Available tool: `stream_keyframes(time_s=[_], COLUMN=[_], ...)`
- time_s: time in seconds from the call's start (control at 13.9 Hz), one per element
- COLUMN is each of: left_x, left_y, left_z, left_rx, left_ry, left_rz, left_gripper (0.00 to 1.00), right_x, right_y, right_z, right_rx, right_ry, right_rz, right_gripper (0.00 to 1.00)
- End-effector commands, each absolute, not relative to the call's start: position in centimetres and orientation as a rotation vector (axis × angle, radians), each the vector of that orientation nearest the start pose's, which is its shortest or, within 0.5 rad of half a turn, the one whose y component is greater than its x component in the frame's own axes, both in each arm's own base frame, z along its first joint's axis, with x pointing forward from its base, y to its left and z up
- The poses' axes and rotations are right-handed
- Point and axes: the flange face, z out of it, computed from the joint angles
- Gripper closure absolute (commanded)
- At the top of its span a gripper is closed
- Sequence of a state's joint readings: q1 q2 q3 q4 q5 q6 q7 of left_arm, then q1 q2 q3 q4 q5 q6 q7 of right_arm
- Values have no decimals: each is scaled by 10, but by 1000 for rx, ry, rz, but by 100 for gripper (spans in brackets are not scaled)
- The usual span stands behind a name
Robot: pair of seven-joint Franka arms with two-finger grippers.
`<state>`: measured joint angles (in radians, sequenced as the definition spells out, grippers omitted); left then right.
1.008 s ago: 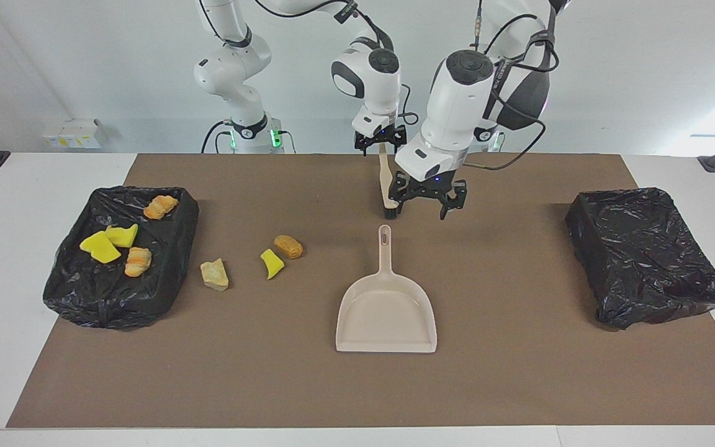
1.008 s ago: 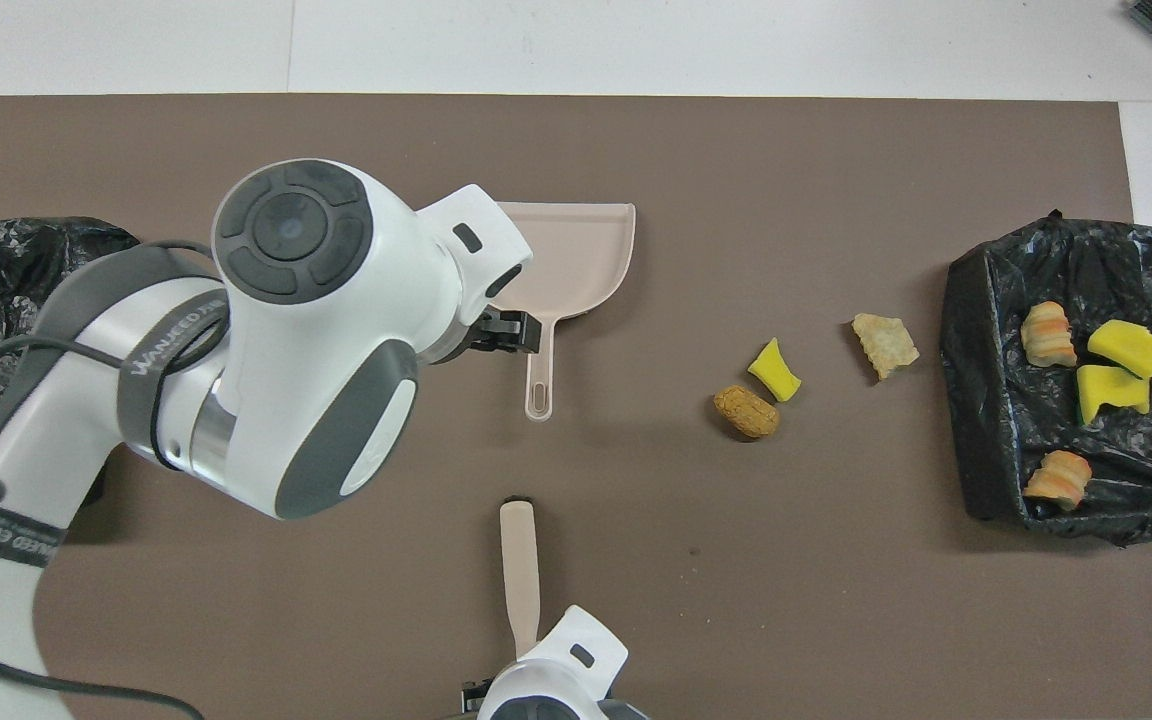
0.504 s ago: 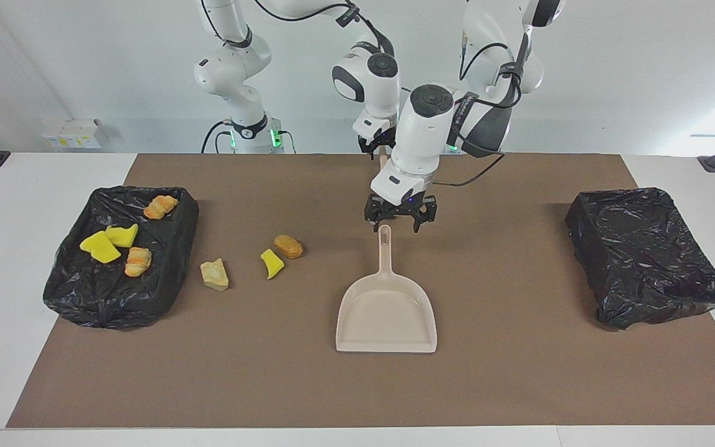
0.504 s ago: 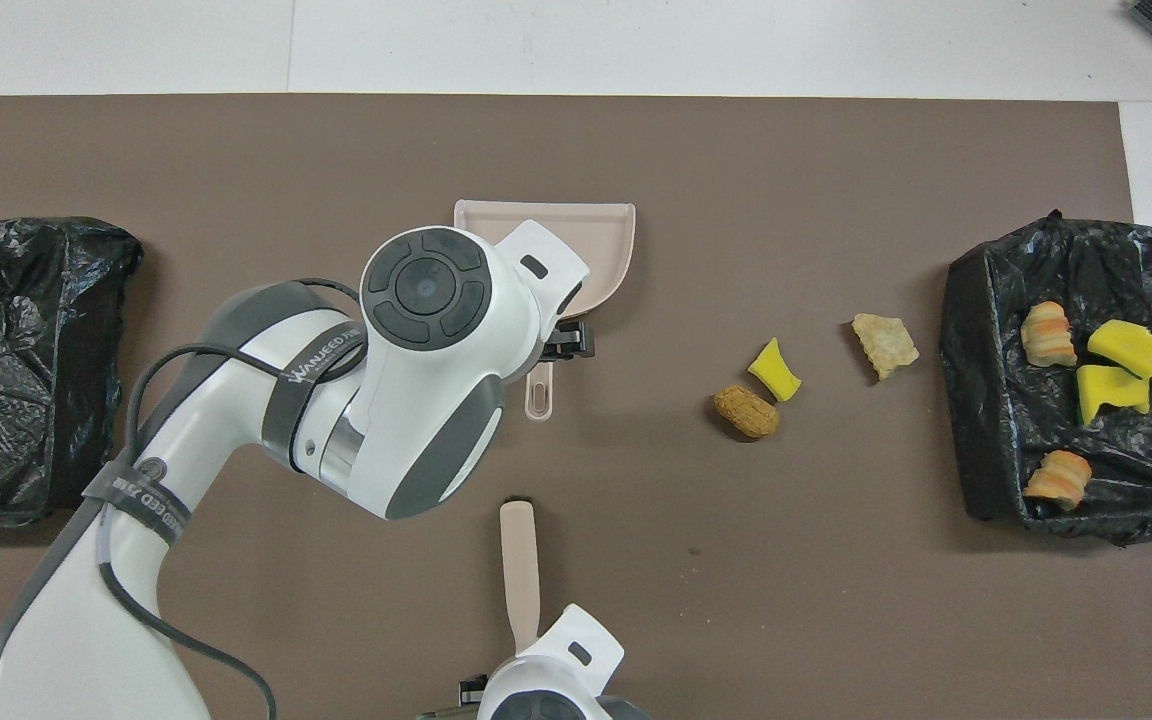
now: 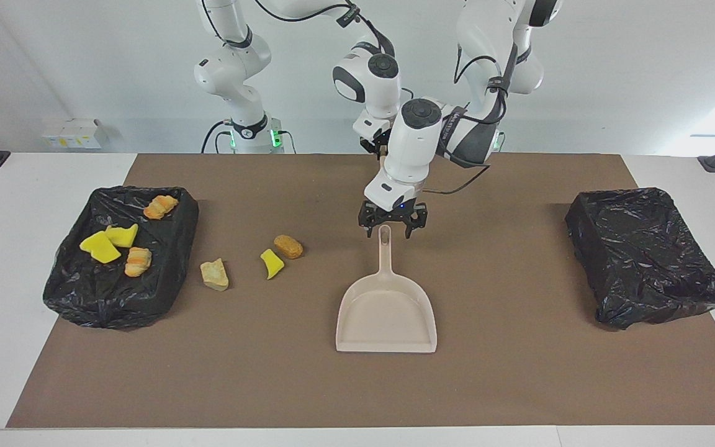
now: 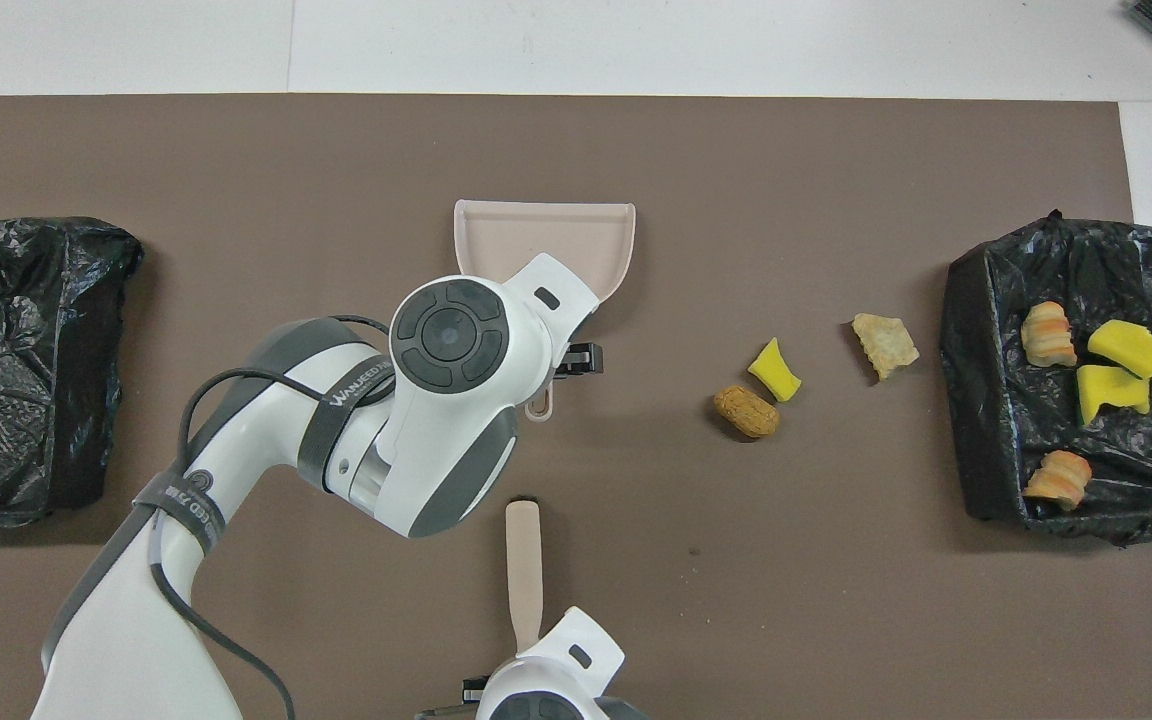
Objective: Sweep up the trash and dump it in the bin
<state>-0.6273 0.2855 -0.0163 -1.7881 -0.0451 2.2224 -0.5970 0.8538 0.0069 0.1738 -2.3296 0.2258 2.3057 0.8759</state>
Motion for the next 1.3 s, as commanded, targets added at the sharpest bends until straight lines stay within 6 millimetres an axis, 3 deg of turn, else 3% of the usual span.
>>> stream_keyframes(time_s=[0.0,0.14,0.29,0.72,0.86,1.22], left_x=[522,531,529,533,532,534], left_y=[-385,-377,-384,-383,-384,-381], left_z=[388,383,368,364,363,356], left_rx=[-3264,-3258,-3253,-3260,-3260,-3253], left_ry=[29,117,149,139,142,154], left_rz=[-196,-212,-203,-220,-214,-199], left_gripper=[0,0,0,0,21,37], right_x=[259,263,274,302,317,358], right_y=[427,412,391,348,327,280], right_z=[336,349,365,394,403,413], right_rx=[-3064,-3092,-3106,-3104,-3097,-3115], right_ry=[72,90,157,243,208,148], right_rz=[274,322,354,383,392,346], right_gripper=[100,100,100,100,100,100])
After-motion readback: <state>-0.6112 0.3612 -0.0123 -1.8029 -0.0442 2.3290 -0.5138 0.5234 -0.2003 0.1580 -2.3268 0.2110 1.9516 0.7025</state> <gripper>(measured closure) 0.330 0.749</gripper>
